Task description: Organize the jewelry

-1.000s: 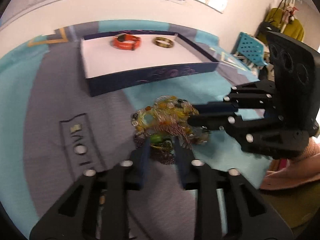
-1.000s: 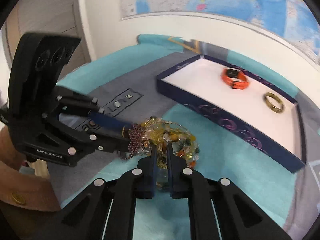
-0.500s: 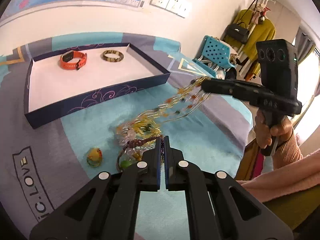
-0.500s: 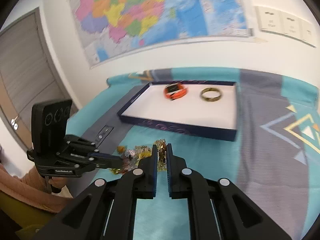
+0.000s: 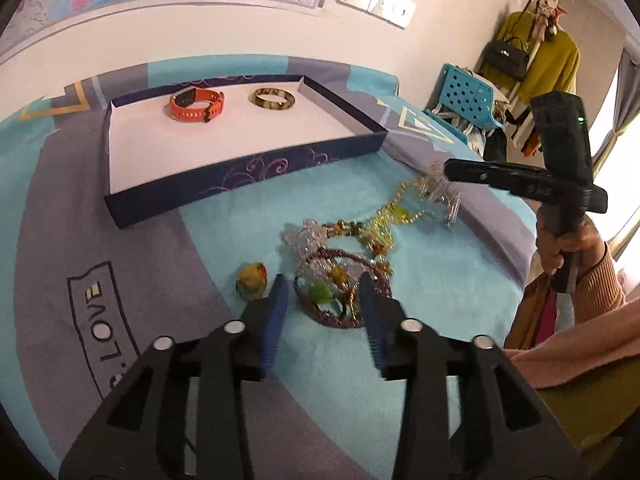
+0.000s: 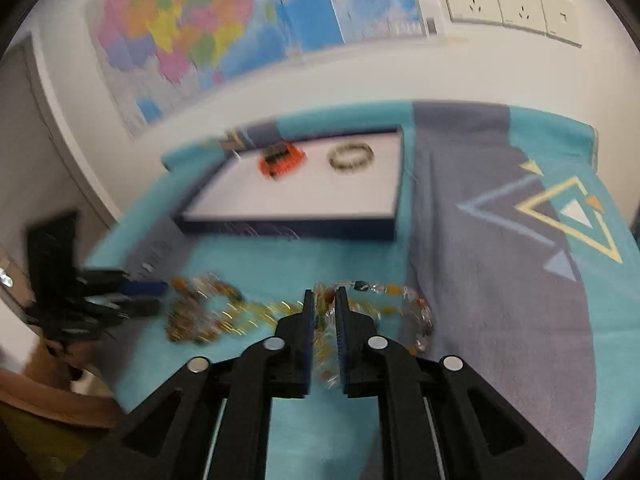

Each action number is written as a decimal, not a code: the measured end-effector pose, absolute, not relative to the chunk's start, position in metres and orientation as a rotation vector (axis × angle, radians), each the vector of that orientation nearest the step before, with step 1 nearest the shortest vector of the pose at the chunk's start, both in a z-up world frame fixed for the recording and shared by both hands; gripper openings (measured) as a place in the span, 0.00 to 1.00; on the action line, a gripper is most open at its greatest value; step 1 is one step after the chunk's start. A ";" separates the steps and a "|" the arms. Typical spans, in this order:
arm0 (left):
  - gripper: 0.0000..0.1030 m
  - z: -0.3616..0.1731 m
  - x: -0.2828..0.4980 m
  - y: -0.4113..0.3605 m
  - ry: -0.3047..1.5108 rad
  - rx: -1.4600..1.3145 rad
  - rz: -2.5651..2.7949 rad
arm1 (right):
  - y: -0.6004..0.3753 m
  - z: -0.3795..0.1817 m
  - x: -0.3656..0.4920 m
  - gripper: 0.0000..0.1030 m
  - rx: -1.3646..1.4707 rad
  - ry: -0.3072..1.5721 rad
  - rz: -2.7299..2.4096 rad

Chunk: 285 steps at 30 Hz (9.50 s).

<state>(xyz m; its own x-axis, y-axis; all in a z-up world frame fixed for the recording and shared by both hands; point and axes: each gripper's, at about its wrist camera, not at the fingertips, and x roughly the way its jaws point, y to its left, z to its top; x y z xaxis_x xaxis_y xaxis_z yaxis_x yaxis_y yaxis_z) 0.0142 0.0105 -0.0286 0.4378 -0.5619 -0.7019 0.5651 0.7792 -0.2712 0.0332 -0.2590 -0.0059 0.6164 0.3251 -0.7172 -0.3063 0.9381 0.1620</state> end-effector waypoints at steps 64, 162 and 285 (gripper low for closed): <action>0.32 -0.029 0.022 0.012 0.829 0.042 -0.604 | -0.255 -0.007 0.037 0.08 -0.007 0.863 0.329; 0.33 -0.020 0.193 -0.020 0.869 0.115 -0.428 | -0.199 0.005 0.187 0.16 -0.052 0.800 0.430; 0.03 0.022 0.106 0.014 0.745 0.014 -0.593 | -0.239 0.049 0.118 0.08 0.230 0.685 0.649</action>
